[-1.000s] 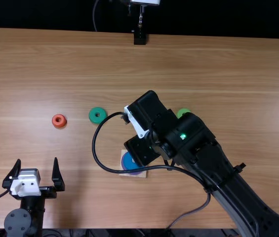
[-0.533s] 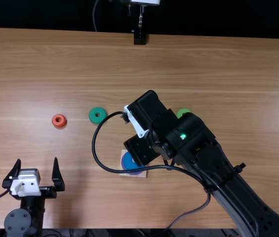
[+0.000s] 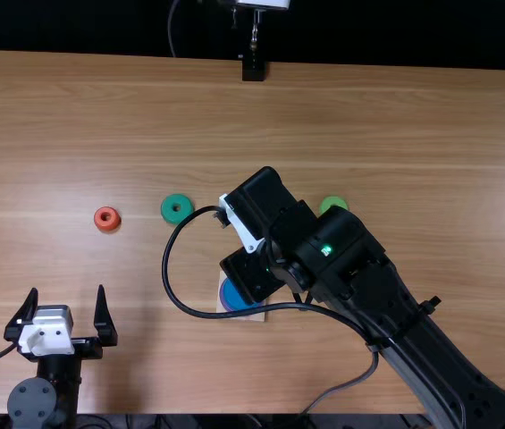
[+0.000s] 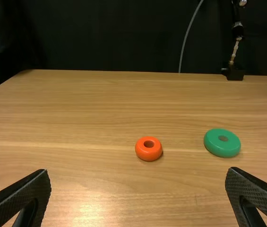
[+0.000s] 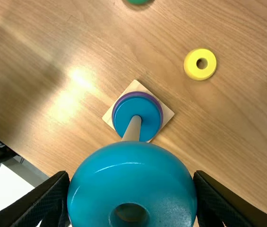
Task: Build the Hanoi tower: stack the rings onto the peg from bottom to top in this color order: purple, dark blue, light blue, dark green, light green, yellow, orange.
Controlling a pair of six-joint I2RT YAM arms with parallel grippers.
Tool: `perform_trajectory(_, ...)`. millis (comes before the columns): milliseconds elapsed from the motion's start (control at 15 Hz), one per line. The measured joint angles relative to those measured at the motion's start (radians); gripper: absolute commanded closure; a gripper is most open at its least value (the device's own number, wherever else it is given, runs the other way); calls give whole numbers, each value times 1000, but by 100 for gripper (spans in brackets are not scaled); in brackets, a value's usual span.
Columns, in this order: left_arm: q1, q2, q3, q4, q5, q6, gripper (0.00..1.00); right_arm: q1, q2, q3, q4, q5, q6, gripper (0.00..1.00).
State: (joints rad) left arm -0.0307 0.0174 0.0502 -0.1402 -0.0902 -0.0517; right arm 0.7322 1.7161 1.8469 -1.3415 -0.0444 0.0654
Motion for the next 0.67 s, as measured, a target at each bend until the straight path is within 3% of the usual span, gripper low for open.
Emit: perform_trajectory(667,0,0,0,0,1,0,0,1,46,0,2,0,15,100)
